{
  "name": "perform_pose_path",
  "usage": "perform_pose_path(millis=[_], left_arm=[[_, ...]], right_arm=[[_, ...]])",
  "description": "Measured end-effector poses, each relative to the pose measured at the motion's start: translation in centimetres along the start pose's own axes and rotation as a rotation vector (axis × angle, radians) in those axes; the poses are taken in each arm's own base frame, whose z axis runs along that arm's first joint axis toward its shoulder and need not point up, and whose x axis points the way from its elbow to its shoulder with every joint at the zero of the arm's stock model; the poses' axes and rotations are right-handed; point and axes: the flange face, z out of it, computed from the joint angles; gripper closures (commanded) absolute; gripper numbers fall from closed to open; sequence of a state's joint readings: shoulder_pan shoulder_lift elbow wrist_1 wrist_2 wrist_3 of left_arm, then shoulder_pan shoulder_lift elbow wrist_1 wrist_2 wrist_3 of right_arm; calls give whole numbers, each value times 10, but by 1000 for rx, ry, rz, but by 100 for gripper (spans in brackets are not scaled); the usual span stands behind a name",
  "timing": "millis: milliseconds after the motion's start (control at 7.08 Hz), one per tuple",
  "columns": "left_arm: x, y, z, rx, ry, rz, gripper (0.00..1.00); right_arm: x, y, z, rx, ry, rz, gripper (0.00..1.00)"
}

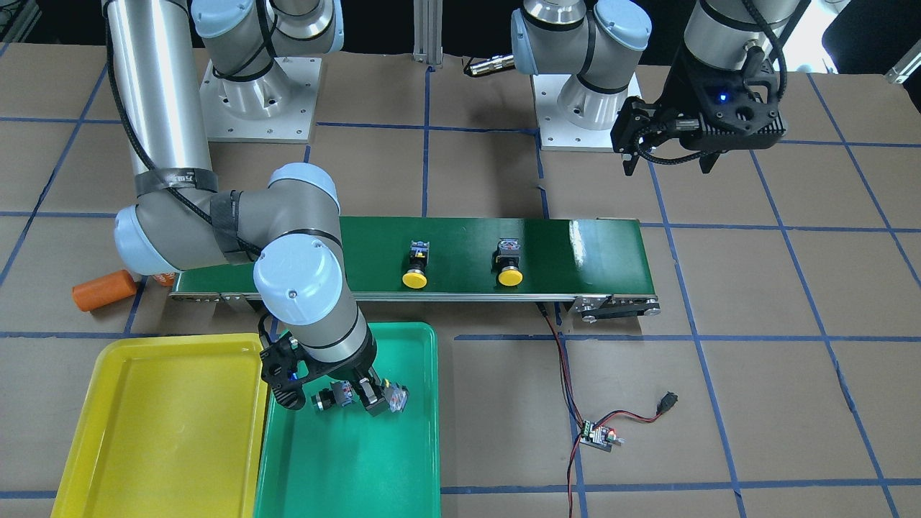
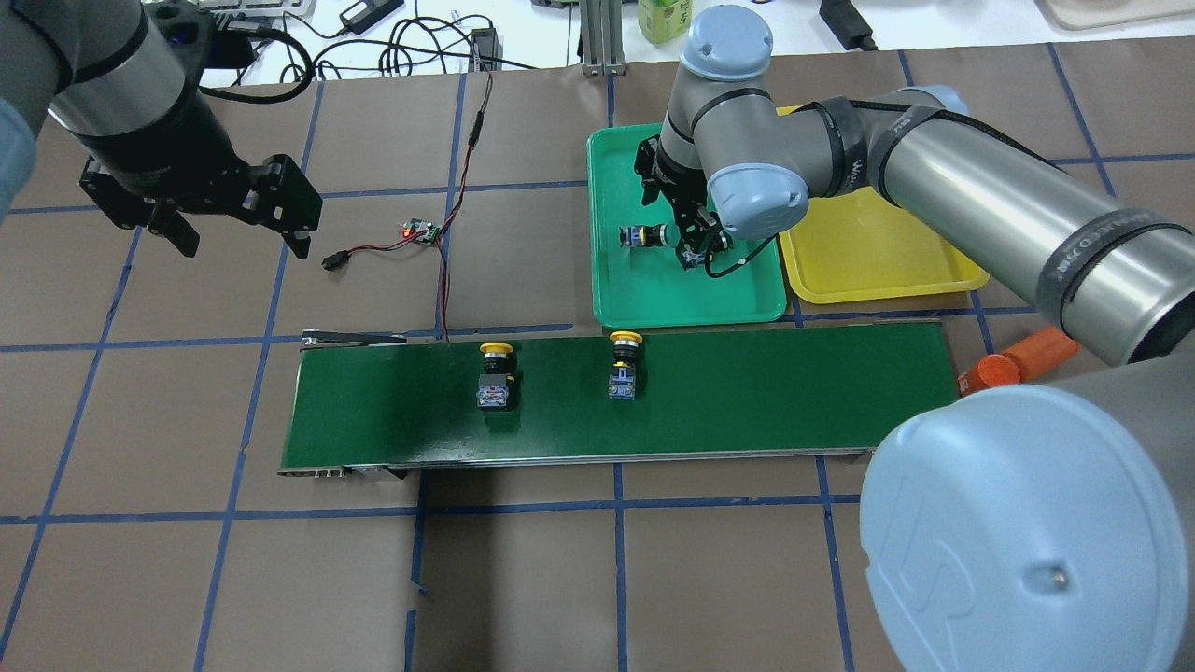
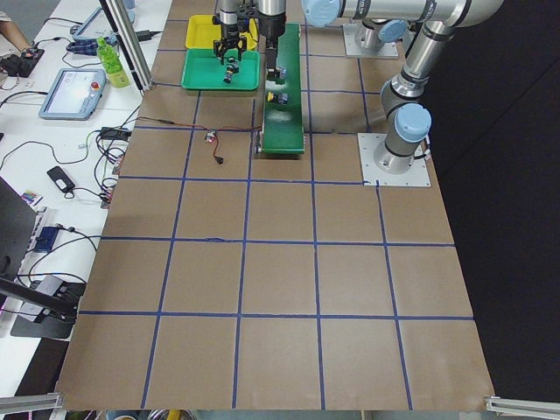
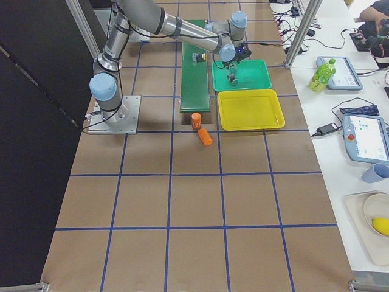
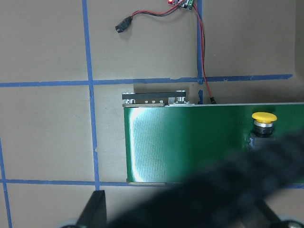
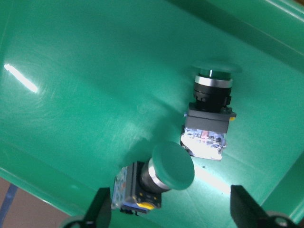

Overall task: Sort buttons by color to trays
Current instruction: 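Lift the green button into the green tray and open the right gripper, then move the right gripper down to the nearer yellow button on the belt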

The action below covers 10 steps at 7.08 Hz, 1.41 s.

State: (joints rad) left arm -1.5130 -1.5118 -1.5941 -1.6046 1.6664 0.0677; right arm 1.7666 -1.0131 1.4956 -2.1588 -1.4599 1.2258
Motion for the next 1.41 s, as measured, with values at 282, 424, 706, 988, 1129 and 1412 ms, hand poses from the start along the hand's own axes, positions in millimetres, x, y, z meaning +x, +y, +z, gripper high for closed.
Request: perform_pose_path(millis=[282, 424, 706, 988, 1129, 1412], left_arm=[[-1, 0, -1, 1, -1, -2, 0], [-2, -1, -3, 6, 0, -3, 0], [-2, -2, -6, 11, 0, -4, 0], [-2, -2, -6, 6, 4, -5, 0], [-2, -2, -7, 7, 12, -5, 0], [-1, -1, -7, 8, 23, -6, 0]], right_arm=[[23, 0, -60, 34, 76, -164, 0], [43, 0, -97, 26, 125, -278, 0], [89, -2, -162, -41, 200, -559, 0], [131, 18, -177, -90, 242, -645, 0], [147, 27, -166, -96, 244, -661, 0], [158, 34, -149, -87, 227, -704, 0]])
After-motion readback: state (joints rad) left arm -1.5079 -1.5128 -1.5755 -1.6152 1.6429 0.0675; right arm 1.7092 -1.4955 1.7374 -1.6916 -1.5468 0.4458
